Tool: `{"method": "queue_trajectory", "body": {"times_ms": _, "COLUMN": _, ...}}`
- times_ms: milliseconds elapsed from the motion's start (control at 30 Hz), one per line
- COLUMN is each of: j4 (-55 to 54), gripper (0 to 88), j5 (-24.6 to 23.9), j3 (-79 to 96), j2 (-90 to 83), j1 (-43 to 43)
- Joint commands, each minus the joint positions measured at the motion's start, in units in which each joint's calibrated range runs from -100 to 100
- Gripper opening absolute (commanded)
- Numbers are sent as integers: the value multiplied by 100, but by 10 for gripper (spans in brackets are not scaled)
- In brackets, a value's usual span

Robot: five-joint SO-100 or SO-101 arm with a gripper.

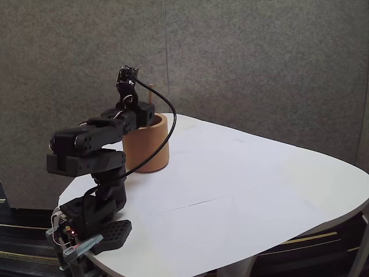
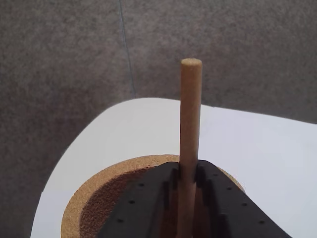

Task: Grab the pen and put it in the pen holder.

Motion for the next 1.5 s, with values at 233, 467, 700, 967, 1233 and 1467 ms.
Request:
{"method": "queue_trajectory", "body": {"times_ms": 233, "j4": -8, "gripper": 178, "j5": 547, "j3": 0, "j2": -76, "j1": 49}}
{"method": "queue_trajectory", "body": {"times_ms": 467, "j4": -51, "gripper": 281, "j5": 600, "j3": -18, "j2": -76, "j1": 35}}
{"method": "queue_trajectory", "body": {"times_ms": 700, "j4": -42, "gripper": 280, "j5": 552, "j3": -695, "j2": -76, "j1": 42}}
{"method": "queue_trajectory", "body": {"times_ms": 967, "j4": -8, "gripper": 277, "j5": 36, "j3": -2527, "j2": -43, "j1": 327}}
{"method": "queue_trajectory", "body": {"times_ms": 1233, "j4": 1576, "gripper": 279, "j5": -1627, "j3": -3439, "j2": -76, "j1": 1396}}
{"method": "queue_trajectory", "body": {"times_ms": 1467, "j4": 4975, "gripper": 277, "j5": -3217, "j3": -3547, "j2": -100, "j1": 2428}}
